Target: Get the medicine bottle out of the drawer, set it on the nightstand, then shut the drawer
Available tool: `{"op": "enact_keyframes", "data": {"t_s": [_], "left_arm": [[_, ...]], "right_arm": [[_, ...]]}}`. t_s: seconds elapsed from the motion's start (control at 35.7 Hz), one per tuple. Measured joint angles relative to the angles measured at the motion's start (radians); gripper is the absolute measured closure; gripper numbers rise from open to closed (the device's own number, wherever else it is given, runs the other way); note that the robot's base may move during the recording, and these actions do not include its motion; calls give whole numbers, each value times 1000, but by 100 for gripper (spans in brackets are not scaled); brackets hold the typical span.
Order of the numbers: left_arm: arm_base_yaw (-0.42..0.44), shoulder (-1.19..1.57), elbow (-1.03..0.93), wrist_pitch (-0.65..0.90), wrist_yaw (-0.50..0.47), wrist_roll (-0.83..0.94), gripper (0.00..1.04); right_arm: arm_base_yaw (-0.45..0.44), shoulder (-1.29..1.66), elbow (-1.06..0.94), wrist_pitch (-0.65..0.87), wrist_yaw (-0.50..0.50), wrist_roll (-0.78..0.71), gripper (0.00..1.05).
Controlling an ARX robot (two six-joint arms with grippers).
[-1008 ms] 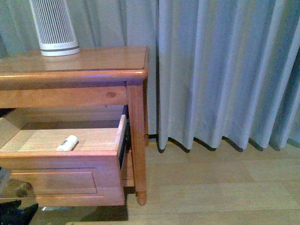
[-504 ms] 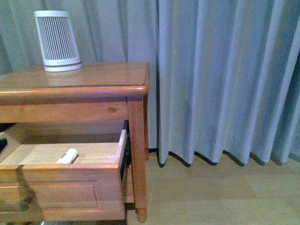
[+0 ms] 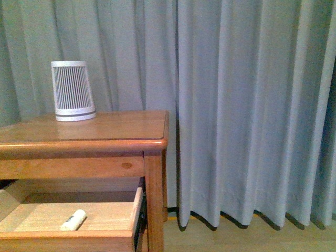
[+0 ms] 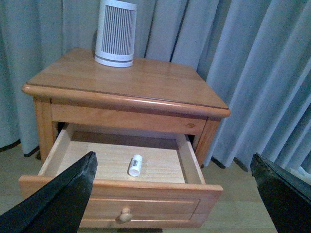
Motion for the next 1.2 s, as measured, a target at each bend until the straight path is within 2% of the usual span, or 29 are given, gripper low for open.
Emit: {"op": "enact_keyframes", "data": {"t_s": [0.08,0.28,0.31,0.39,0.62,0.67,0.7,0.76,1.2], "left_arm": [[37,-106,-29,-102,9,-12,7],[42,-120,-45,-124,3,-24,7],[31,-127,-46,-130,-39,0,10],[-56,-174,-87,-132,-240,107,29],[-227,-264,-204,-119,-417,170,82],[-319,-282,-223,-119,-534,172,94],[-360,-292,-232,-117,-555,172,101],[-384,-303,-247,-115,-559,177,102],[-389,-354,-309,-101,-569,177,102]], "right_arm": [[0,0,0,0,0,0,7],[0,0,0,0,0,0,7],[0,0,0,0,0,0,7],[0,0,0,0,0,0,7],[0,0,0,0,0,0,7],[0,0,0,0,0,0,7],[0,0,0,0,0,0,7],[0,0,0,0,0,0,7],[0,0,0,0,0,0,7]]}}
